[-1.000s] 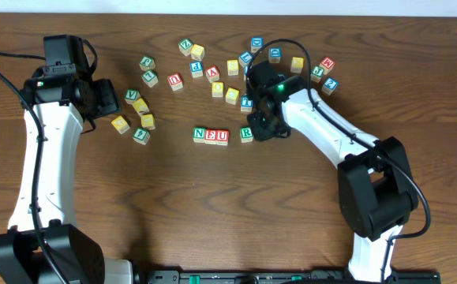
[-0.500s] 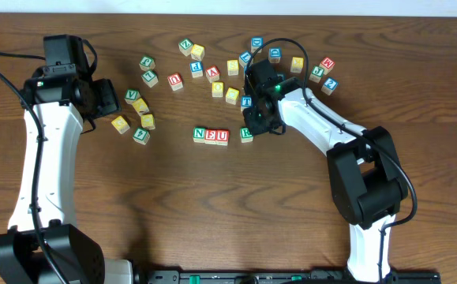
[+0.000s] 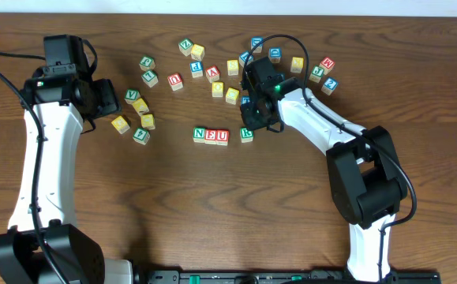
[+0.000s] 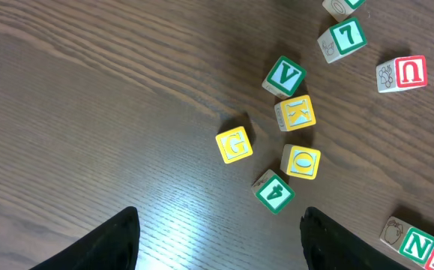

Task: Spell out NEURIPS

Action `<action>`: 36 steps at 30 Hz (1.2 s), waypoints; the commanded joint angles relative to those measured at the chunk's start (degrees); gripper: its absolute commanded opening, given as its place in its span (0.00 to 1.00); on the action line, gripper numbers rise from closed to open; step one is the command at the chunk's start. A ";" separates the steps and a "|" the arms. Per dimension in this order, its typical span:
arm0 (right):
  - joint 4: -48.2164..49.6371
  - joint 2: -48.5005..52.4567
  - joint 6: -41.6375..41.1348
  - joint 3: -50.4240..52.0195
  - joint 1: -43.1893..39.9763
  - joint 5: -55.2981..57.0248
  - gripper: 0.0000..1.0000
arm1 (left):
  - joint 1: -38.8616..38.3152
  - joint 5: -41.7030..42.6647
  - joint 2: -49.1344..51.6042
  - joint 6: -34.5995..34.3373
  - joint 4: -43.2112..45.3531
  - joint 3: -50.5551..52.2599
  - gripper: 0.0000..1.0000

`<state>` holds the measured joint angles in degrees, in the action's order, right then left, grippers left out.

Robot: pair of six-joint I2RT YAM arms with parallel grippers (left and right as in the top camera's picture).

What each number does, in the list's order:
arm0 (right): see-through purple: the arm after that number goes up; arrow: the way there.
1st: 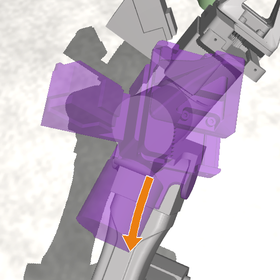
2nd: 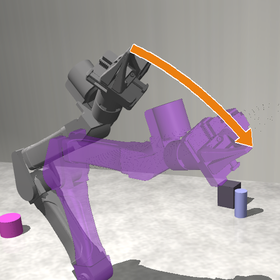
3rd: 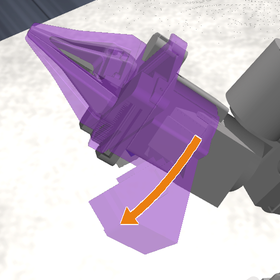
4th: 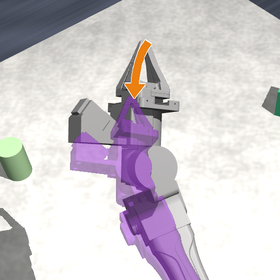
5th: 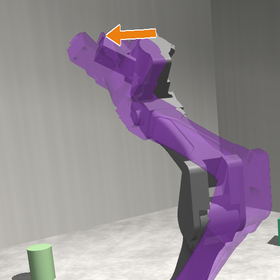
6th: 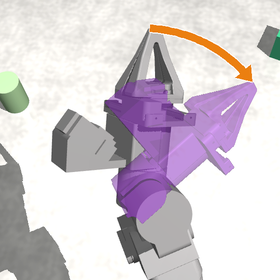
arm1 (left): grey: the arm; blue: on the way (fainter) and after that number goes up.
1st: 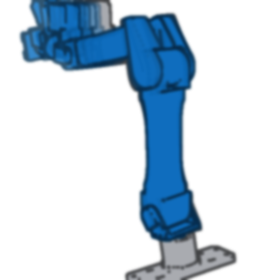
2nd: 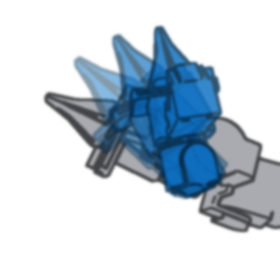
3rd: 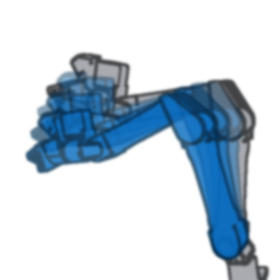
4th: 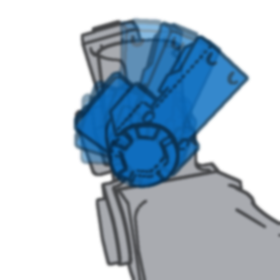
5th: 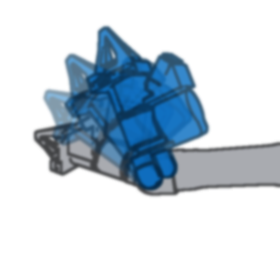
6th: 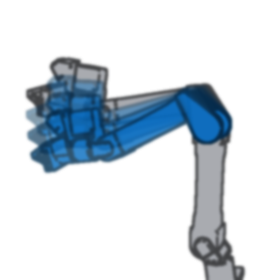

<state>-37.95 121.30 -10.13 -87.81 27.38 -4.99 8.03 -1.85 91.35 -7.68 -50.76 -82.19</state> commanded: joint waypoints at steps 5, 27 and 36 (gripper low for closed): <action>-0.04 0.72 -0.59 -0.57 0.15 -1.84 0.09 | 0.02 -0.13 0.28 -0.55 -0.13 0.76 0.68; -5.33 0.72 -2.34 -0.55 1.27 -1.81 0.06 | 0.02 -0.13 0.28 -0.55 -0.15 0.76 0.68; -7.10 0.72 -4.74 -0.55 1.27 -1.81 0.06 | 0.02 -0.13 0.28 -0.55 -0.15 0.76 0.68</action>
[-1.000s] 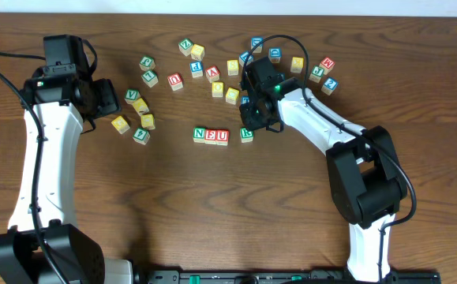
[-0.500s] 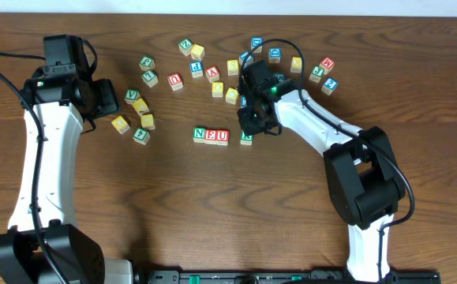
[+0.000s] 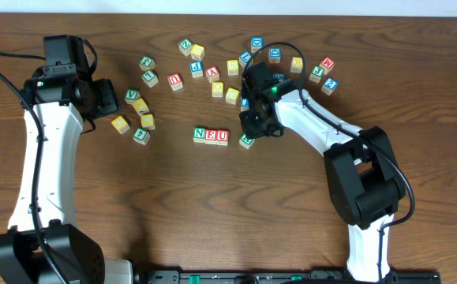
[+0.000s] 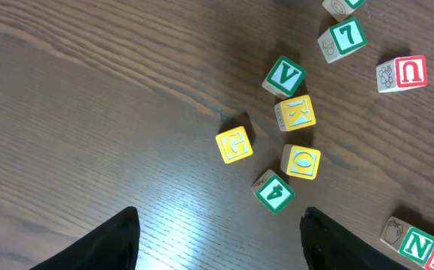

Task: Spell out NEURIPS

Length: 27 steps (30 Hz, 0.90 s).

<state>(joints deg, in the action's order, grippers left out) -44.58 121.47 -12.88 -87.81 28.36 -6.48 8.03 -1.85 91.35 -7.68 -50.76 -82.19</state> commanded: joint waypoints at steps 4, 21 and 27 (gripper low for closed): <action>-0.85 0.55 -2.97 -0.57 0.13 -0.31 0.06 | 0.02 -0.13 0.28 -0.55 -0.15 0.76 0.68; 2.40 0.48 11.58 -0.79 0.85 -8.17 0.10 | 0.02 -0.13 0.28 -0.55 -0.17 0.76 0.68; 2.36 0.48 17.35 -0.79 1.22 -10.64 0.11 | 0.02 -0.13 0.28 -0.55 -0.17 0.76 0.68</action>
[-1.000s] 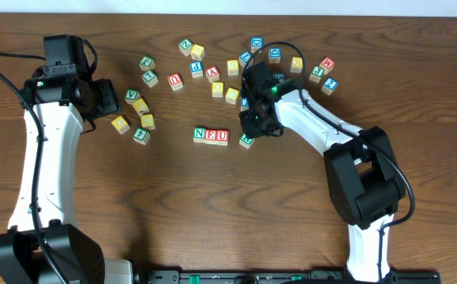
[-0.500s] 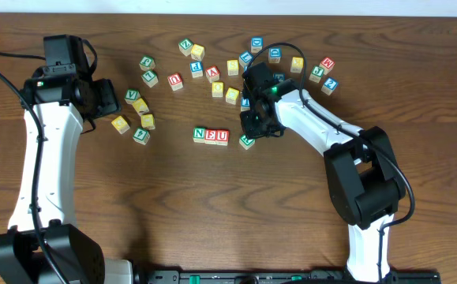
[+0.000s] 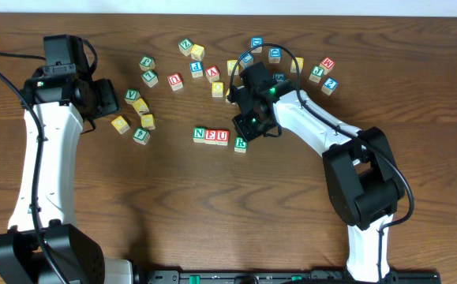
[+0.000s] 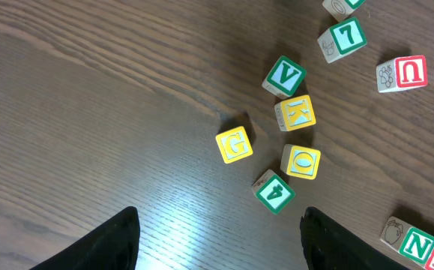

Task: Spell out NEURIPS
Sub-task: 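Push the R block left against U with right gripper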

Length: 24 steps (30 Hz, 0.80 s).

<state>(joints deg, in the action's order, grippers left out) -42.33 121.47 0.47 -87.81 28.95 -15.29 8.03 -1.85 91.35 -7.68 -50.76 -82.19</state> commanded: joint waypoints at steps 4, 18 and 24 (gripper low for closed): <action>0.26 0.48 4.98 -0.79 0.63 -1.73 0.11 | 0.02 -0.13 0.28 -0.55 -0.17 0.76 0.68; -15.52 -1.46 -5.18 -7.85 0.13 -3.98 0.08 | 0.02 -0.15 0.28 -0.52 -0.90 0.76 0.68; -16.79 -1.46 -5.14 -3.65 4.28 0.00 0.08 | 0.02 -0.13 0.28 -0.55 -0.74 0.76 0.68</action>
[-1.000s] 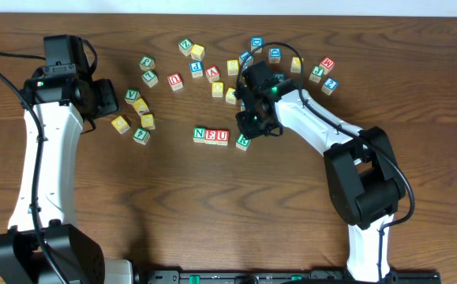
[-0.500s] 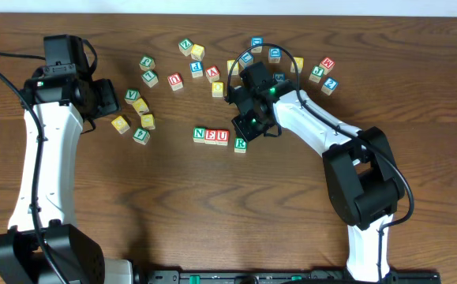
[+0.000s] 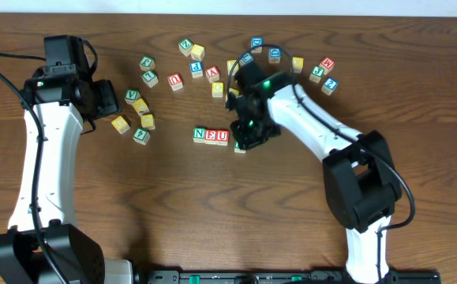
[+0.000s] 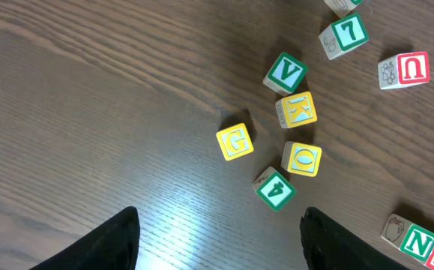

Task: Spell out NEURIPS
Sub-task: 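Push the R block left against U with right gripper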

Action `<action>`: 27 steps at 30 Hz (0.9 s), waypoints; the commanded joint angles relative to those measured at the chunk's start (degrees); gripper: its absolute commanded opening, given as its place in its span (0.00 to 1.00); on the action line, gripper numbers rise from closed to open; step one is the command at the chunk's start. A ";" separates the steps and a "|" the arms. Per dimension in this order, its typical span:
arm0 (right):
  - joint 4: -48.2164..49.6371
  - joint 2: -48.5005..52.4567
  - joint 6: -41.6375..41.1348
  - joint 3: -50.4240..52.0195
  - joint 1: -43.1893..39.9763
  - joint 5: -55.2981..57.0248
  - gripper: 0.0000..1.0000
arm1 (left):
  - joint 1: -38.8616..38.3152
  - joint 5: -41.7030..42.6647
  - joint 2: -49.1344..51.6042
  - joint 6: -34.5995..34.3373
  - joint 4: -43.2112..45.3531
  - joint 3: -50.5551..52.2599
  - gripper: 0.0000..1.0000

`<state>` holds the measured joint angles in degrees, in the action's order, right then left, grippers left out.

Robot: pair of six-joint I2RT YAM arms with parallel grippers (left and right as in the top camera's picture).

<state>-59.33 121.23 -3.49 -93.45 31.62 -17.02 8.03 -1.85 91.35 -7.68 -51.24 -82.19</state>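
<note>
Three blocks reading N, E and U stand in a row at mid-table. Right after the U, my right gripper sits low over a green R block. Only the block's front edge shows under the fingers, which appear shut on it. My left gripper hangs at the left, above bare wood. In the left wrist view the left gripper is open with nothing between its fingers.
Near the left gripper lie a yellow G, green V, yellow K, yellow O and green 4. Several more loose blocks are scattered along the back and at the back right.
My right gripper and the green R block have shifted slightly left and toward the front, so the block now sits close beside the U. The left arm has barely moved.
The R block first lay a gap to the right of N, E, U, with my right gripper just behind it. At each later moment block and gripper stood closer to the row, ending beside the U. The left gripper stayed open over the left cluster.
</note>
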 commanded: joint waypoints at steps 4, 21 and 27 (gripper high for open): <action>0.52 -1.22 -1.22 2.58 1.90 1.66 0.07 | 0.04 -0.15 0.28 -0.52 -0.31 0.76 0.68; 7.19 -1.22 -3.32 6.47 1.92 7.43 0.09 | 0.02 -0.13 0.28 -0.52 -0.31 0.76 0.68; 9.94 -1.22 -3.32 6.47 1.92 7.13 0.09 | 0.02 -0.13 0.28 -0.52 -0.31 0.76 0.68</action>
<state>-50.24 121.23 -6.11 -87.26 33.58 -10.24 8.03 -1.85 91.35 -7.68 -51.24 -82.19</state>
